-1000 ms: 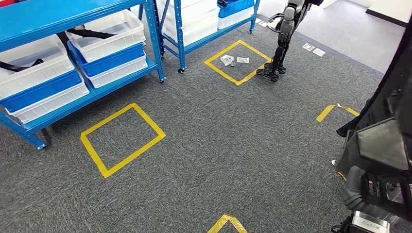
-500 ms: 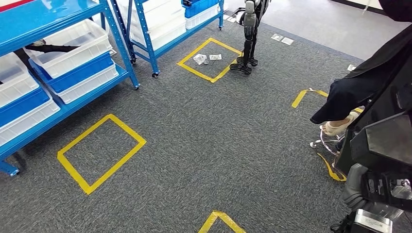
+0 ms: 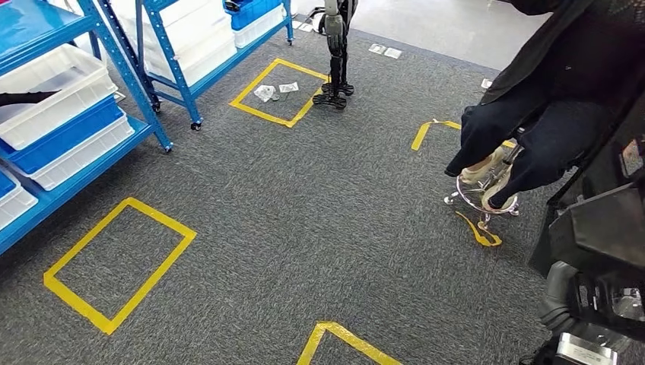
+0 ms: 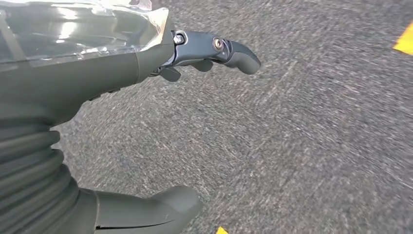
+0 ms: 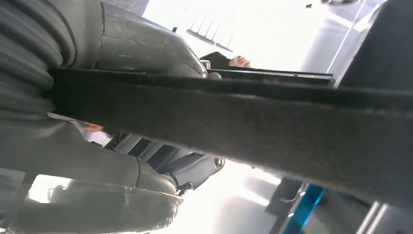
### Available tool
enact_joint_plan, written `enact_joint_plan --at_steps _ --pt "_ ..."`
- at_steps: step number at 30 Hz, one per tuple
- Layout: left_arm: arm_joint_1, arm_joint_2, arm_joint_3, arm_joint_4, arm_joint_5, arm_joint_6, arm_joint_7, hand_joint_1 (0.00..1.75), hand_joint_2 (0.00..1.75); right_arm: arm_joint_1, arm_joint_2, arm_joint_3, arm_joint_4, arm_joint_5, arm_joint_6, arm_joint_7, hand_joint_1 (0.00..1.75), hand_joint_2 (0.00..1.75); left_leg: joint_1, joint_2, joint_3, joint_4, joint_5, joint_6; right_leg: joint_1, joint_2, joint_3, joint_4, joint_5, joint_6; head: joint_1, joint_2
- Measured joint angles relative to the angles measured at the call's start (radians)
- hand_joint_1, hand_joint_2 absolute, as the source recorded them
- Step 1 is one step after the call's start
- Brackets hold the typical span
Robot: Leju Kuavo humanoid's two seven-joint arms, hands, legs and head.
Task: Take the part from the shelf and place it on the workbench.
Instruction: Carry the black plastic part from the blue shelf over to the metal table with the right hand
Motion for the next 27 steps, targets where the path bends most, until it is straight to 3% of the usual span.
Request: enact_joint_plan --at_steps 2,5,7,9,11,12,13,14,16,18,20,21,23,25,27 --pt "0.001 0.002 0.004 -0.001 0.0 0.002 0.004 0.0 1.75 0.001 0.001 0.002 0.001 -0.006 0.0 -0.003 1.71 1.75 -0.004 0.015 0.002 0.008 -0.011 -0.016 0.0 -0.027 0.053 -0.093 0.024 -0.002 -0.001 0.0" --pt "0.002 0.002 0.005 -0.002 0.002 0.008 0.011 0.0 1.75 0.006 0.003 0.003 0.002 -0.011 0.0 -0.005 1.71 1.75 -0.002 0.033 0.008 0.01 -0.018 -0.031 0.003 -0.004 0.051 -0.098 0.028 -0.028 -0.005 0.0" --pt "0.002 0.0 0.007 -0.002 0.005 0.013 0.015 0.0 1.75 0.007 0.004 0.003 0.002 -0.013 0.0 -0.006 1.71 1.75 0.005 -0.002 -0.004 0.045 -0.049 -0.039 0.001 0.015 0.048 -0.097 0.03 -0.042 -0.006 0.0" --pt "0.005 -0.001 0.009 -0.002 0.007 0.016 0.019 0.0 1.75 0.005 0.005 0.004 0.003 -0.015 0.0 -0.007 1.71 1.75 0.007 -0.054 -0.059 0.164 -0.121 -0.039 0.005 0.034 0.045 -0.098 0.033 -0.055 -0.007 0.0" --pt "0.011 -0.002 0.011 -0.002 0.01 0.017 0.021 0.0 1.75 0.003 0.005 0.005 0.006 -0.022 0.0 -0.007 1.71 1.75 0.004 -0.071 -0.125 0.294 -0.172 -0.031 0.015 0.056 0.041 -0.097 0.034 -0.063 -0.007 0.0" --pt "0.013 -0.003 0.012 -0.002 0.012 0.018 0.022 0.0 1.75 0.003 0.005 0.006 0.009 -0.027 0.0 -0.008 1.71 1.75 0.001 -0.073 -0.139 0.315 -0.168 -0.024 0.02 0.069 0.041 -0.097 0.035 -0.065 -0.007 0.0" --pt "0.015 -0.003 0.013 -0.002 0.013 0.019 0.021 0.0 1.75 0.003 0.005 0.006 0.012 -0.031 0.0 -0.01 1.71 1.75 -0.003 -0.076 -0.134 0.296 -0.143 -0.014 0.024 0.082 0.042 -0.097 0.035 -0.066 -0.007 0.0" --pt "0.017 -0.004 0.014 -0.002 0.015 0.019 0.02 0.0 1.75 0.002 0.005 0.006 0.013 -0.035 0.0 -0.013 1.71 1.75 -0.009 -0.086 -0.11 0.239 -0.103 -0.002 0.027 0.095 0.044 -0.097 0.036 -0.067 -0.007 0.0" --pt "0.017 -0.003 0.018 -0.003 0.016 0.021 0.017 0.0 1.75 -0.001 0.006 0.008 0.016 -0.038 0.0 -0.018 1.71 1.75 -0.021 -0.127 -0.049 0.101 -0.03 0.024 0.031 0.118 0.047 -0.097 0.036 -0.067 -0.006 0.0" --pt "0.016 -0.002 0.02 -0.004 0.016 0.023 0.013 0.0 1.75 -0.006 0.006 0.009 0.019 -0.039 0.0 -0.023 1.71 1.75 -0.028 -0.15 -0.02 0.035 -0.007 0.038 0.03 0.138 0.044 -0.097 0.038 -0.064 -0.006 0.0" --pt "0.015 -0.003 0.022 -0.005 0.016 0.024 0.011 0.0 1.75 -0.007 0.007 0.011 0.021 -0.039 0.0 -0.025 1.71 1.75 -0.03 -0.132 -0.014 0.02 -0.004 0.04 0.028 0.156 0.036 -0.099 0.043 -0.056 -0.007 0.0" --pt "0.015 -0.005 0.022 -0.005 0.016 0.024 0.011 0.0 1.75 -0.005 0.008 0.011 0.021 -0.04 0.0 -0.025 1.71 1.75 -0.028 -0.12 -0.008 0.008 0.003 0.039 0.029 0.148 0.03 -0.094 0.042 -0.053 -0.006 0.0" --pt "0.016 -0.007 0.024 -0.006 0.016 0.024 0.01 0.0 1.75 -0.006 0.007 0.01 0.022 -0.044 0.0 -0.026 1.71 1.75 -0.022 -0.094 0.004 -0.015 0.015 0.037 0.033 0.1 -0.001 -0.039 0.014 -0.052 -0.004 0.0" --pt "0.017 -0.009 0.025 -0.006 0.016 0.023 0.009 0.0 1.75 -0.006 0.006 0.01 0.023 -0.047 0.0 -0.027 1.71 1.75 -0.021 -0.067 0.006 -0.021 0.016 0.036 0.027 0.056 -0.067 0.09 -0.041 -0.049 -0.002 0.0" --pt "0.018 -0.012 0.027 -0.006 0.016 0.023 0.008 0.0 1.75 -0.002 0.007 0.009 0.023 -0.049 0.0 -0.028 1.71 1.75 -0.02 -0.04 0.006 -0.02 0.013 0.032 0.016 0.046 -0.116 0.186 -0.069 -0.035 -0.002 0.0"
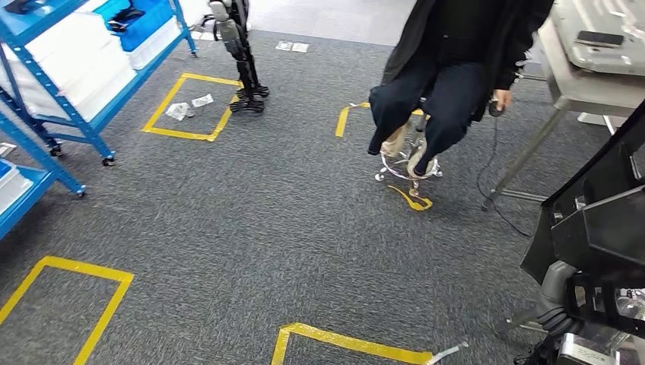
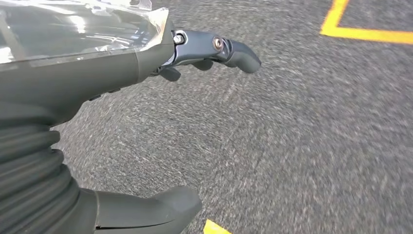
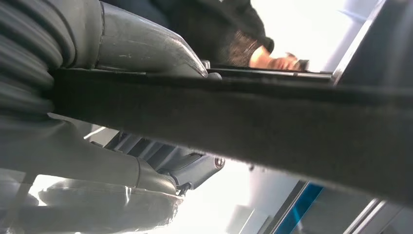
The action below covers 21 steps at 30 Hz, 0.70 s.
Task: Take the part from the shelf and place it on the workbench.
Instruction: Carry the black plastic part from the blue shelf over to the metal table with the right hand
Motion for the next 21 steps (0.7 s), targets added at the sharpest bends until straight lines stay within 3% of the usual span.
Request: enact_joint_plan --at_steps 1,2,4,5,6,8,9,19,21 --pt "0.0 -0.002 0.0 0.0 0.0 0.0 -0.001 0.0 1.75 0.002 0.0 -0.001 0.0 0.0 0.0 0.0 1.71 1.75 0.002 0.013 0.001 0.0 -0.002 -0.004 -0.006 -0.004 0.005 -0.01 0.01 0.013 0.0 0.0" --pt "0.0 -0.003 0.0 0.0 -0.001 -0.001 -0.001 0.0 1.75 0.004 0.001 -0.002 0.0 0.0 0.0 0.0 1.71 1.75 0.006 0.025 0.004 0.002 -0.006 -0.009 -0.013 -0.013 0.033 -0.061 0.033 0.029 0.0 0.0" --pt "0.0 -0.003 0.0 0.0 -0.002 -0.002 -0.003 0.0 1.75 0.005 0.002 -0.005 0.001 0.001 0.0 0.0 1.71 1.75 0.011 0.046 0.007 0.012 -0.019 -0.027 -0.023 -0.054 0.117 -0.209 0.085 0.056 0.001 0.0" --pt "0.0 -0.003 0.0 -0.001 -0.003 -0.003 -0.004 0.0 1.75 0.007 0.003 -0.008 0.0 0.001 0.0 -0.001 1.71 1.75 0.011 0.054 0.007 0.019 -0.027 -0.037 -0.023 -0.069 0.145 -0.256 0.099 0.056 0.001 0.0" --pt "-0.001 -0.002 0.0 -0.001 -0.004 -0.004 -0.005 0.0 1.75 0.009 0.004 -0.012 0.0 0.0 0.0 -0.002 1.71 1.75 0.01 0.062 0.007 0.025 -0.035 -0.046 -0.021 -0.077 0.157 -0.278 0.104 0.048 0.001 0.0" --pt "-0.002 -0.003 0.0 -0.002 -0.007 -0.007 -0.007 0.0 1.75 0.016 0.005 -0.019 -0.002 -0.004 0.0 -0.006 1.71 1.75 0.01 0.075 0.009 0.029 -0.042 -0.054 -0.015 -0.063 0.153 -0.274 0.101 0.023 -0.001 0.0" --pt "-0.002 -0.003 0.0 -0.002 -0.008 -0.008 -0.008 0.0 1.75 0.018 0.006 -0.021 -0.002 -0.006 0.0 -0.007 1.71 1.75 0.011 0.078 0.011 0.028 -0.043 -0.056 -0.014 -0.059 0.152 -0.272 0.1 0.018 -0.001 0.0" --pt "-0.003 -0.003 0.0 -0.002 -0.009 -0.009 -0.009 0.0 1.75 0.021 0.006 -0.024 -0.002 -0.008 0.0 -0.008 1.71 1.75 0.012 0.083 0.013 0.029 -0.044 -0.057 -0.014 -0.053 0.15 -0.272 0.1 0.015 -0.001 0.0" --pt "-0.003 -0.004 0.0 -0.002 -0.01 -0.011 -0.009 0.0 1.75 0.026 0.008 -0.03 -0.004 -0.009 0.0 -0.009 1.71 1.75 0.016 0.082 0.013 0.031 -0.048 -0.061 -0.015 -0.044 0.149 -0.272 0.101 0.009 -0.001 0.0"
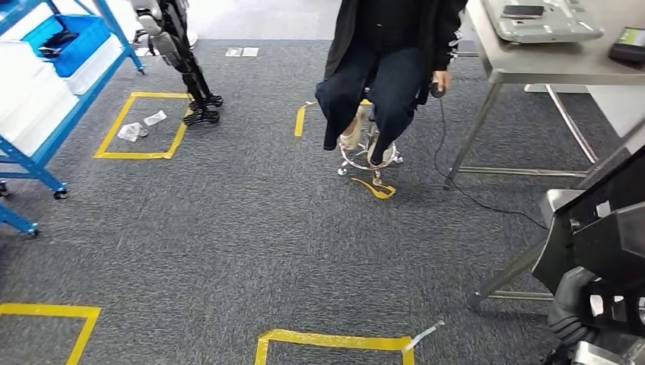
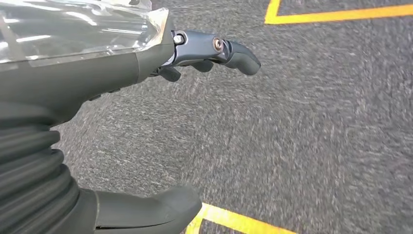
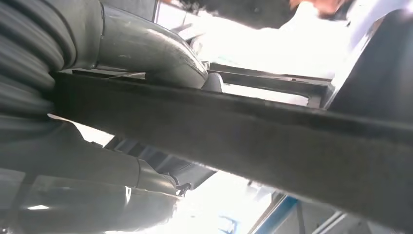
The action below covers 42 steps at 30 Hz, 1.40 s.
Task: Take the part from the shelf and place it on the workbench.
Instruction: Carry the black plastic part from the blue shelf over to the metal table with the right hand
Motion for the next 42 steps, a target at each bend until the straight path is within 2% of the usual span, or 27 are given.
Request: enact_joint_plan --at_steps 1,2,4,5,6,7,8,10,12,13,14,15,17,19,21,23,26,27,28,29,30,32,34,36,38,40,42 --pt "0.0 0.0 0.0 0.0 -0.001 -0.001 0.0 0.0 1.75 0.003 0.001 -0.003 -0.002 0.0 0.0 0.0 1.71 1.75 0.003 -0.012 -0.001 0.005 -0.007 -0.003 -0.001 0.005 0.0 0.0 0.001 -0.004 0.0 0.0" --pt "0.001 0.0 0.0 0.0 -0.004 -0.001 -0.001 0.0 1.75 0.007 0.003 -0.009 -0.007 0.0 0.0 -0.001 1.71 1.75 0.006 -0.039 -0.017 0.043 -0.035 -0.005 -0.001 0.015 0.0 -0.001 0.002 -0.01 -0.001 0.0" --pt "0.003 0.0 -0.001 0.0 -0.008 -0.002 -0.001 0.0 1.75 0.018 0.009 -0.019 -0.016 0.0 0.0 -0.003 1.71 1.75 0.006 -0.096 -0.084 0.179 -0.099 0.001 0.007 0.048 -0.002 -0.001 0.004 -0.02 -0.002 0.0" --pt "0.004 0.002 -0.001 0.0 -0.009 -0.002 -0.001 0.0 1.75 0.023 0.013 -0.024 -0.02 0.001 0.0 -0.003 1.71 1.75 0.001 -0.138 -0.091 0.181 -0.092 0.015 0.013 0.076 -0.001 0.0 0.005 -0.024 -0.002 0.0" --pt "0.004 0.002 -0.001 0.0 -0.008 -0.003 0.0 0.0 1.75 0.028 0.017 -0.026 -0.022 0.001 0.0 -0.002 1.71 1.75 -0.007 -0.153 -0.082 0.15 -0.062 0.028 0.017 0.108 -0.002 -0.001 0.007 -0.022 -0.001 0.0" --pt "0.004 0.003 -0.001 0.0 -0.007 -0.002 0.001 0.0 1.75 0.031 0.019 -0.029 -0.024 0.001 0.0 -0.001 1.71 1.75 -0.012 -0.159 -0.055 0.08 -0.015 0.043 0.022 0.118 -0.01 0.009 0.003 -0.02 -0.001 0.0" --pt "0.003 0.004 -0.001 0.0 -0.006 -0.002 0.002 0.0 1.75 0.029 0.021 -0.03 -0.025 0.001 0.0 0.001 1.71 1.75 -0.017 -0.159 -0.023 0.01 0.02 0.054 0.023 0.11 -0.025 0.035 -0.01 -0.018 0.001 0.0" --pt "0.005 0.003 -0.001 0.0 -0.005 -0.002 0.002 0.0 1.75 0.025 0.021 -0.03 -0.027 0.002 0.0 0.004 1.71 1.75 -0.018 -0.114 -0.017 -0.006 0.033 0.063 0.025 0.062 -0.085 0.147 -0.062 -0.018 0.004 0.0" --pt "0.006 0.002 -0.001 0.0 -0.005 -0.003 0.002 0.0 1.75 0.023 0.021 -0.029 -0.026 0.002 0.0 0.005 1.71 1.75 -0.019 -0.087 -0.02 -0.005 0.033 0.064 0.022 0.045 -0.14 0.267 -0.107 -0.012 0.005 0.0" --pt "0.007 0.001 -0.001 0.0 -0.005 -0.003 0.002 0.0 1.75 0.024 0.021 -0.029 -0.026 0.002 0.0 0.006 1.71 1.75 -0.02 -0.073 -0.021 -0.005 0.033 0.063 0.02 0.042 -0.146 0.286 -0.11 -0.004 0.005 0.0" --pt "0.006 0.001 -0.001 0.0 -0.005 -0.003 0.002 0.0 1.75 0.025 0.021 -0.029 -0.026 0.002 0.0 0.007 1.71 1.75 -0.019 -0.061 -0.021 -0.005 0.032 0.062 0.018 0.037 -0.13 0.261 -0.097 0.006 0.005 0.0" --pt "0.006 0.0 -0.001 0.0 -0.005 -0.003 0.002 0.0 1.75 0.025 0.021 -0.029 -0.026 0.002 0.0 0.008 1.71 1.75 -0.018 -0.049 -0.02 -0.005 0.031 0.06 0.015 0.027 -0.094 0.197 -0.074 0.017 0.005 0.0" --pt "0.005 0.0 -0.001 0.0 -0.006 -0.003 0.003 0.0 1.75 0.023 0.021 -0.029 -0.026 0.003 0.0 0.009 1.71 1.75 -0.022 -0.03 -0.016 -0.001 0.024 0.051 0.013 -0.022 -0.011 0.048 -0.028 0.028 0.005 0.0" --pt "0.005 0.0 -0.001 -0.001 -0.01 -0.002 0.005 0.0 1.75 0.02 0.022 -0.029 -0.026 0.008 0.0 0.011 1.71 1.75 -0.029 -0.013 -0.011 0.003 0.017 0.041 0.016 -0.047 0.022 -0.012 -0.009 0.015 0.003 0.0" --pt "0.003 0.0 -0.002 -0.002 -0.012 -0.002 0.007 0.0 1.75 0.02 0.024 -0.031 -0.027 0.014 0.0 0.013 1.71 1.75 -0.029 0.003 -0.008 0.004 0.013 0.034 0.016 -0.024 0.018 -0.011 -0.003 -0.002 0.0 0.0" --pt "0.002 -0.001 -0.003 -0.003 -0.015 -0.002 0.008 0.0 1.75 0.02 0.026 -0.034 -0.03 0.019 0.0 0.016 1.71 1.75 -0.022 -0.027 -0.017 0.031 -0.012 0.022 0.011 -0.002 0.015 -0.013 0.003 -0.017 0.0 0.0" --pt "0.005 -0.003 -0.005 -0.003 -0.022 -0.001 0.009 0.0 1.75 0.021 0.032 -0.037 -0.036 0.023 0.0 0.02 1.71 1.75 -0.012 -0.108 -0.099 0.214 -0.118 0.011 0.008 0.031 0.006 -0.014 0.01 -0.035 -0.002 0.0" --pt "0.007 -0.004 -0.005 -0.003 -0.024 -0.001 0.01 0.0 1.75 0.022 0.035 -0.039 -0.037 0.025 0.0 0.02 1.71 1.75 -0.011 -0.115 -0.129 0.277 -0.142 0.01 0.01 0.044 0.004 -0.014 0.012 -0.038 -0.002 0.0" --pt "0.008 -0.005 -0.006 -0.003 -0.027 -0.001 0.01 0.0 1.75 0.024 0.038 -0.041 -0.038 0.027 0.0 0.02 1.71 1.75 -0.009 -0.117 -0.146 0.309 -0.146 0.01 0.011 0.056 0.002 -0.013 0.014 -0.038 -0.002 0.0" --pt "0.009 -0.006 -0.007 -0.003 -0.029 -0.001 0.011 0.0 1.75 0.026 0.041 -0.043 -0.039 0.028 0.0 0.02 1.71 1.75 -0.007 -0.118 -0.144 0.303 -0.13 0.011 0.011 0.07 0.002 -0.013 0.015 -0.038 -0.002 0.0" --pt "0.009 -0.007 -0.008 -0.003 -0.031 -0.001 0.012 0.0 1.75 0.028 0.044 -0.046 -0.041 0.03 0.0 0.021 1.71 1.75 -0.004 -0.123 -0.121 0.255 -0.096 0.012 0.011 0.083 0.002 -0.013 0.017 -0.037 -0.002 0.0" --pt "0.01 -0.008 -0.009 -0.003 -0.035 -0.001 0.012 0.0 1.75 0.031 0.05 -0.05 -0.047 0.033 0.0 0.022 1.71 1.75 0.003 -0.164 -0.051 0.11 -0.025 0.014 0.012 0.108 0.001 -0.01 0.02 -0.031 -0.002 0.0" --pt "0.01 -0.008 -0.012 -0.003 -0.04 -0.001 0.013 0.0 1.75 0.032 0.055 -0.053 -0.055 0.035 0.0 0.023 1.71 1.75 0.004 -0.198 -0.015 0.028 0.003 0.014 0.014 0.128 -0.006 -0.009 0.025 -0.021 -0.001 0.0" --pt "0.01 -0.008 -0.016 -0.004 -0.043 -0.001 0.013 0.0 1.75 0.036 0.059 -0.057 -0.06 0.035 0.0 0.023 1.71 1.75 -0.003 -0.184 -0.015 0.02 0.007 0.023 0.012 0.149 -0.017 -0.013 0.033 -0.005 0.0 0.0" --pt "0.009 -0.009 -0.02 -0.006 -0.046 -0.001 0.014 0.0 1.75 0.041 0.062 -0.063 -0.065 0.037 0.0 0.023 1.71 1.75 -0.006 -0.159 -0.016 0.013 0.018 0.039 0.011 0.127 -0.034 0.006 0.026 0.002 0.0 0.0" --pt "0.01 -0.009 -0.022 -0.006 -0.05 0.0 0.015 0.0 1.75 0.044 0.065 -0.068 -0.07 0.04 0.0 0.023 1.71 1.75 -0.007 -0.13 -0.02 0.007 0.026 0.052 0.015 0.071 -0.079 0.101 -0.026 -0.006 0.003 0.0" --pt "0.013 -0.01 -0.023 -0.006 -0.051 0.0 0.016 0.0 1.75 0.047 0.068 -0.071 -0.072 0.042 0.0 0.024 1.71 1.75 -0.01 -0.1 -0.026 0.008 0.027 0.055 0.016 0.047 -0.14 0.243 -0.09 -0.008 0.005 0.0"
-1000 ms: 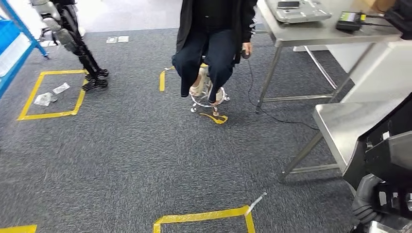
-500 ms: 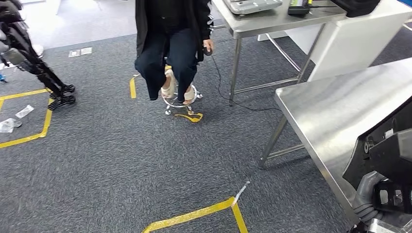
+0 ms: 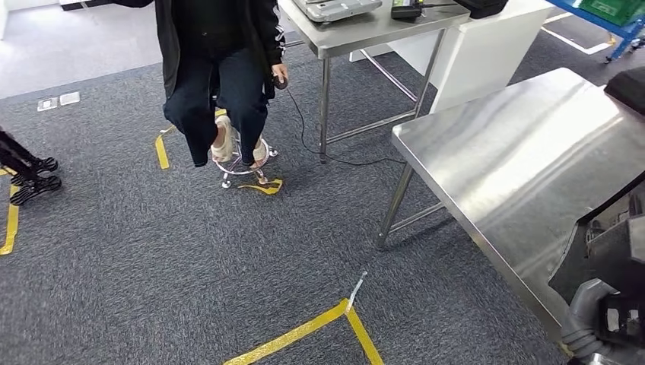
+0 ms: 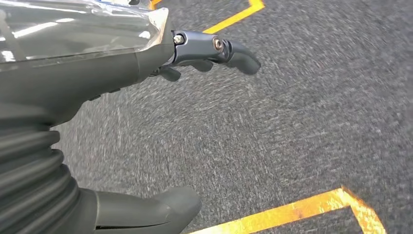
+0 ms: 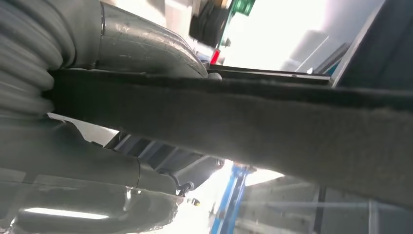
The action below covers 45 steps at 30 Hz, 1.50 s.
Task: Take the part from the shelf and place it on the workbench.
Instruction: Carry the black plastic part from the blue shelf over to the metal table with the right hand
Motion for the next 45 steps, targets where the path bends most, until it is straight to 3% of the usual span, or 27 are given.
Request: enact_joint_plan --at_steps 1,2,3,5,6,8,10,12,14,15,16,17,19,21,23,25,27,29,31,32,34,36,38,40,41,43,45 --pt "0.001 0.0 0.0 0.0 0.0 0.0 0.001 0.0 1.75 0.003 0.001 -0.001 0.0 0.0 0.0 0.001 1.71 1.75 -0.001 0.015 -0.002 0.0 0.0 0.0 0.0 -0.002 -0.016 0.045 -0.017 0.004 0.0 0.0" --pt "0.002 0.0 0.0 0.0 0.0 0.0 0.002 0.0 1.75 0.007 0.003 -0.003 0.0 0.0 0.0 0.002 1.71 1.75 -0.002 0.029 -0.003 0.0 0.0 0.0 -0.001 -0.005 -0.01 0.051 -0.018 0.01 0.0 0.0" --pt "0.002 -0.001 0.0 0.0 0.0 0.0 0.002 0.0 1.75 0.009 0.004 -0.005 -0.001 0.0 0.0 0.003 1.71 1.75 -0.002 0.042 -0.003 0.0 0.0 0.0 -0.001 -0.011 0.018 0.012 -0.005 0.018 0.0 0.0" --pt "0.001 -0.002 0.0 0.0 0.001 0.0 0.004 0.0 1.75 0.009 0.005 -0.008 -0.002 -0.004 0.0 0.003 1.71 1.75 -0.004 0.064 0.0 0.001 -0.002 -0.003 -0.001 -0.048 0.112 -0.143 0.038 0.03 0.0 0.0" --pt "0.001 -0.003 0.0 0.0 0.001 0.001 0.004 0.0 1.75 0.008 0.005 -0.009 -0.003 -0.007 0.0 0.003 1.71 1.75 -0.007 0.073 0.002 0.002 -0.005 -0.008 0.001 -0.069 0.15 -0.208 0.056 0.028 0.0 0.0" --pt "0.0 -0.004 0.0 -0.001 0.002 0.002 0.004 0.0 1.75 0.007 0.005 -0.009 -0.003 -0.011 0.0 0.003 1.71 1.75 -0.013 0.089 0.008 0.003 -0.009 -0.017 0.006 -0.088 0.175 -0.257 0.069 0.015 -0.003 0.0" --pt "-0.001 -0.004 0.0 -0.002 0.003 0.002 0.004 0.0 1.75 0.008 0.005 -0.011 -0.004 -0.012 0.0 0.003 1.71 1.75 -0.01 0.1 0.013 0.004 -0.014 -0.029 0.004 -0.066 0.172 -0.258 0.074 0.0 -0.004 0.0" --pt "-0.002 -0.004 0.0 -0.002 0.003 0.003 0.004 0.0 1.75 0.006 0.005 -0.014 -0.005 -0.013 0.0 0.002 1.71 1.75 -0.004 0.062 0.0 0.042 -0.046 -0.042 -0.005 -0.044 0.174 -0.261 0.08 -0.016 -0.006 0.0" --pt "-0.001 -0.005 0.0 -0.002 0.003 0.004 0.003 0.0 1.75 0.003 0.006 -0.015 -0.006 -0.016 0.0 0.0 1.71 1.75 0.001 0.003 -0.051 0.16 -0.116 -0.05 -0.008 -0.023 0.173 -0.262 0.086 -0.026 -0.007 0.0" --pt "0.0 -0.005 0.0 -0.002 0.003 0.006 0.003 0.0 1.75 0.002 0.007 -0.015 -0.006 -0.017 0.0 -0.002 1.71 1.75 0.003 -0.011 -0.084 0.23 -0.147 -0.052 -0.007 -0.011 0.171 -0.262 0.087 -0.028 -0.007 0.0" --pt "0.001 -0.005 0.0 -0.002 0.003 0.007 0.003 0.0 1.75 0.001 0.009 -0.015 -0.006 -0.016 0.0 -0.003 1.71 1.75 0.005 -0.016 -0.108 0.278 -0.16 -0.053 -0.006 0.002 0.17 -0.261 0.087 -0.029 -0.007 0.0" --pt "0.001 -0.005 0.0 -0.002 0.003 0.008 0.003 0.0 1.75 0.001 0.011 -0.015 -0.006 -0.016 0.0 -0.004 1.71 1.75 0.007 -0.017 -0.118 0.293 -0.153 -0.053 -0.005 0.014 0.17 -0.261 0.088 -0.029 -0.007 0.0" --pt "0.002 -0.005 0.0 -0.002 0.002 0.008 0.003 0.0 1.75 0.002 0.014 -0.016 -0.006 -0.015 0.0 -0.005 1.71 1.75 0.012 -0.027 -0.08 0.204 -0.084 -0.052 -0.006 0.04 0.173 -0.259 0.088 -0.028 -0.007 0.0" --pt "0.002 -0.004 0.0 -0.002 0.001 0.009 0.003 0.0 1.75 0.001 0.015 -0.016 -0.006 -0.015 0.0 -0.005 1.71 1.75 0.019 -0.072 -0.023 0.074 -0.025 -0.051 -0.004 0.062 0.171 -0.255 0.088 -0.024 -0.006 0.0" --pt "0.002 -0.004 0.0 -0.002 0.0 0.009 0.003 0.0 1.75 0.002 0.017 -0.019 -0.008 -0.017 0.0 -0.006 1.71 1.75 0.018 -0.098 -0.004 0.021 -0.011 -0.047 -0.003 0.082 0.161 -0.254 0.093 -0.012 -0.006 0.0" --pt "0.001 -0.005 0.0 -0.003 -0.001 0.01 0.003 0.0 1.75 0.005 0.018 -0.023 -0.011 -0.021 0.0 -0.008 1.71 1.75 0.014 -0.075 -0.006 0.015 -0.004 -0.035 -0.005 0.1 0.148 -0.258 0.1 0.003 -0.006 0.0" --pt "0.0 -0.005 0.0 -0.003 -0.001 0.011 0.003 0.0 1.75 0.007 0.018 -0.028 -0.014 -0.024 0.0 -0.009 1.71 1.75 0.015 -0.048 -0.007 0.004 0.006 -0.017 -0.003 0.07 0.121 -0.221 0.081 0.007 -0.003 0.0" --pt "0.001 -0.006 0.0 -0.004 -0.001 0.011 0.002 0.0 1.75 0.007 0.018 -0.031 -0.015 -0.026 0.0 -0.011 1.71 1.75 0.013 -0.018 -0.01 0.0 0.01 -0.007 0.001 0.017 0.062 -0.099 0.022 -0.001 0.003 0.0" --pt "0.002 -0.007 0.0 -0.004 -0.001 0.011 0.002 0.0 1.75 0.008 0.018 -0.032 -0.015 -0.028 0.0 -0.011 1.71 1.75 0.011 0.012 -0.013 0.0 0.01 -0.006 0.0 -0.001 0.008 0.027 -0.024 0.0 0.006 0.0" --pt "0.002 -0.006 0.0 -0.004 -0.001 0.011 0.002 0.0 1.75 0.009 0.019 -0.032 -0.015 -0.028 0.0 -0.011 1.71 1.75 0.01 0.025 -0.014 0.0 0.01 -0.006 -0.001 -0.005 0.007 0.039 -0.025 0.007 0.006 0.0" --pt "0.001 -0.007 0.0 -0.004 -0.001 0.011 0.002 0.0 1.75 0.009 0.019 -0.033 -0.016 -0.029 0.0 -0.011 1.71 1.75 0.011 0.049 -0.012 0.001 0.009 -0.008 -0.004 -0.019 0.067 -0.057 0.012 0.024 0.006 0.0" --pt "0.001 -0.008 0.0 -0.004 -0.001 0.011 0.002 0.0 1.75 0.008 0.018 -0.033 -0.016 -0.029 0.0 -0.011 1.71 1.75 0.007 0.066 -0.007 0.002 0.005 -0.015 -0.004 -0.06 0.15 -0.202 0.054 0.032 0.007 0.0" --pt "0.0 -0.008 0.0 -0.005 -0.002 0.011 0.002 0.0 1.75 0.008 0.019 -0.033 -0.016 -0.028 0.0 -0.011 1.71 1.75 0.0 0.08 -0.003 0.005 0.0 -0.026 0.001 -0.08 0.179 -0.259 0.071 0.021 0.005 0.0" --pt "-0.002 -0.008 0.0 -0.007 -0.002 0.011 0.002 0.0 1.75 0.008 0.019 -0.033 -0.017 -0.028 0.0 -0.011 1.71 1.75 0.0 0.096 0.003 0.004 -0.003 -0.035 0.003 -0.061 0.173 -0.258 0.074 0.006 0.003 0.0" --pt "-0.004 -0.008 -0.001 -0.008 -0.002 0.011 0.002 0.0 1.75 0.008 0.019 -0.033 -0.017 -0.028 0.0 -0.011 1.71 1.75 0.002 0.093 0.004 0.007 -0.007 -0.041 -0.001 -0.052 0.174 -0.259 0.076 0.001 0.003 0.0" --pt "-0.006 -0.008 -0.001 -0.008 -0.002 0.011 0.002 0.0 1.75 0.006 0.019 -0.034 -0.017 -0.028 0.0 -0.011 1.71 1.75 0.009 0.049 -0.014 0.056 -0.046 -0.053 -0.009 -0.033 0.176 -0.261 0.082 -0.014 0.002 0.0" --pt "-0.006 -0.008 -0.001 -0.008 -0.002 0.011 0.002 0.0 1.75 0.003 0.019 -0.033 -0.017 -0.027 0.0 -0.01 1.71 1.75 0.012 -0.004 -0.072 0.184 -0.118 -0.059 -0.01 -0.014 0.174 -0.261 0.087 -0.024 0.002 0.0"
